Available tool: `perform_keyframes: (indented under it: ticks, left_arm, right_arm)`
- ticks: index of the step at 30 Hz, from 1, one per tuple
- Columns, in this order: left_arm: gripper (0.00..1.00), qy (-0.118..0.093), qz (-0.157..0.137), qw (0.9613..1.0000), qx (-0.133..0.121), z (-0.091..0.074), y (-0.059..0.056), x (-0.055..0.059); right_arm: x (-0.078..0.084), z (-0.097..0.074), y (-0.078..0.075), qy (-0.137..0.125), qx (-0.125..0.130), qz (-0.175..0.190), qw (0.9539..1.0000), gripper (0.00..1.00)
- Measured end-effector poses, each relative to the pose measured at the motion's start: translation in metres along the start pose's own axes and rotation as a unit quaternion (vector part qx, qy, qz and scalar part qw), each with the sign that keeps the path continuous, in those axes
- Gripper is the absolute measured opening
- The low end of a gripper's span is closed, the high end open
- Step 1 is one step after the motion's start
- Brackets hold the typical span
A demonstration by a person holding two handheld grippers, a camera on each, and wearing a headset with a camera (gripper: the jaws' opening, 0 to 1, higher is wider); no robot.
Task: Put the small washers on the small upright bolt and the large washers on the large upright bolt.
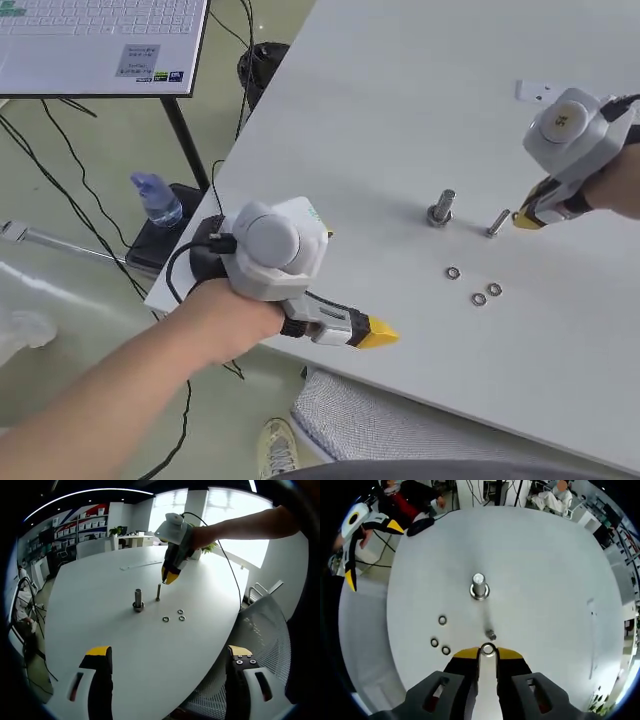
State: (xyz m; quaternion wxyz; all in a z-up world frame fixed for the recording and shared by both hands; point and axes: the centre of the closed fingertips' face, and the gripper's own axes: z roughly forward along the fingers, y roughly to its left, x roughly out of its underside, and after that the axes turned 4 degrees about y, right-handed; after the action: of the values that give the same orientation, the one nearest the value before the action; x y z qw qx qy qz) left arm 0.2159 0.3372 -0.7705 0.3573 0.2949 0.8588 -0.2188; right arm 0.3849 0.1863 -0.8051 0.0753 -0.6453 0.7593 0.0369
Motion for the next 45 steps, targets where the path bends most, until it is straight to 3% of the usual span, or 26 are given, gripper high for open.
perform_keyframes:
  ticks: [13, 45]
  left_arm:
    - [0.99, -0.001, 0.000, 1.0000, -0.009, -0.002, 0.009, -0.002]
    - [0.96, 0.014, -0.003, 0.9999, 0.008, 0.006, 0.007, 0.002]
  right_arm:
    - [-0.010, 0.002, -0.007, -0.009, 0.003, -0.005, 0.9999, 0.12]
    - [-0.013, 0.013, -0.005, -0.001, -0.006, -0.014, 0.9999, 0.12]
